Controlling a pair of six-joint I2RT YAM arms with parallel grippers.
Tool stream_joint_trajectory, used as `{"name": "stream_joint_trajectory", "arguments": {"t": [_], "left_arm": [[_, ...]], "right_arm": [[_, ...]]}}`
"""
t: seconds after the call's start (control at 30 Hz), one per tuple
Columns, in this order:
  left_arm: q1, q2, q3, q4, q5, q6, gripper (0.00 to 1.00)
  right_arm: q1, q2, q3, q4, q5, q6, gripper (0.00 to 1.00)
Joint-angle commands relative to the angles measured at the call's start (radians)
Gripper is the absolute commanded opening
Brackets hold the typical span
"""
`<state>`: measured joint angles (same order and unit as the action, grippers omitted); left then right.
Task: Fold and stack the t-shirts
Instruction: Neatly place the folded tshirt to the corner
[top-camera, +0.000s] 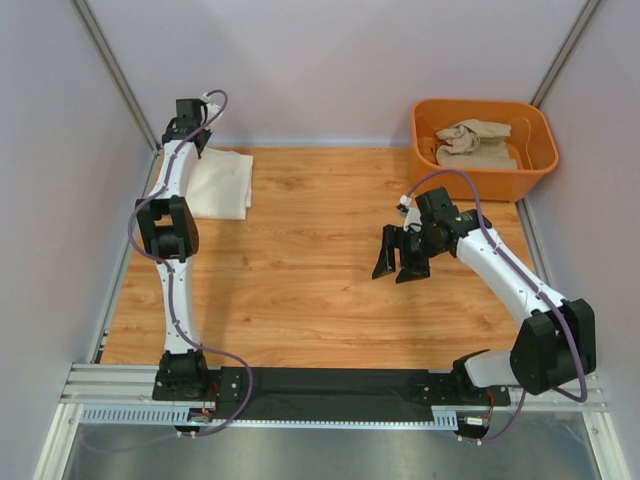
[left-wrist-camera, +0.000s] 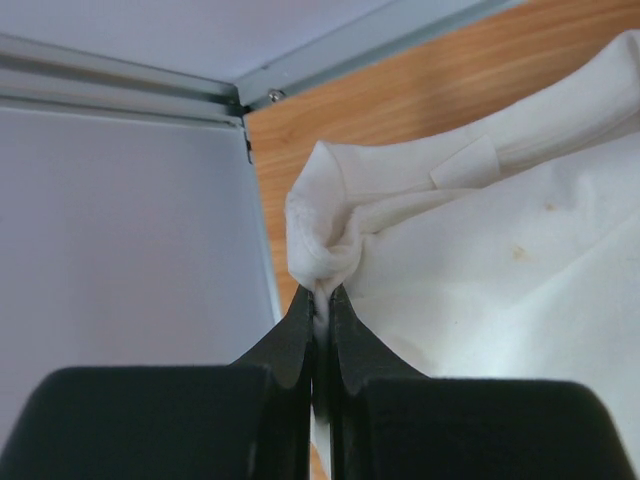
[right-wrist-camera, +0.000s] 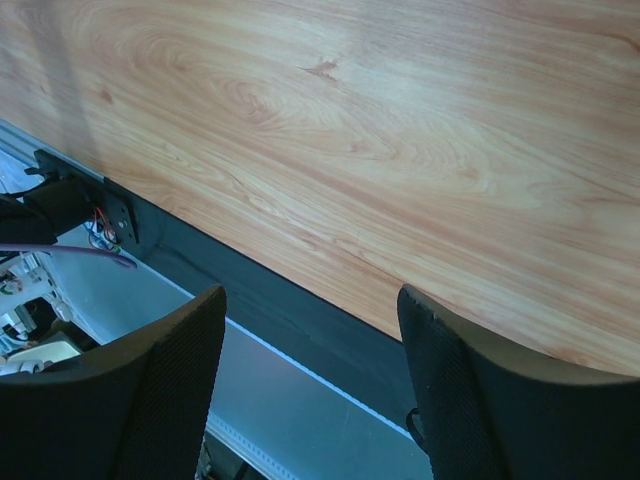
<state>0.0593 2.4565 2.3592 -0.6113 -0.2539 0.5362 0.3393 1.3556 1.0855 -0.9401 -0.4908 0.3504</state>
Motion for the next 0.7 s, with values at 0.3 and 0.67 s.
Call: {"name": "stream_joint_trajectory", "arguments": {"t": [0.3, 0.67], "left_arm": [[0.048, 0.084, 0.098, 0.251, -0.042, 0.179, 0.0], [0.056, 0.09, 0.118, 0.521, -0.173, 0.203, 0.84]], "right_arm": [[0.003, 0.069, 0.057, -0.008, 0.032, -0.045, 0.71], [-0.006, 0.068, 0.048, -0.011, 0.037, -0.053, 0.71]]}}
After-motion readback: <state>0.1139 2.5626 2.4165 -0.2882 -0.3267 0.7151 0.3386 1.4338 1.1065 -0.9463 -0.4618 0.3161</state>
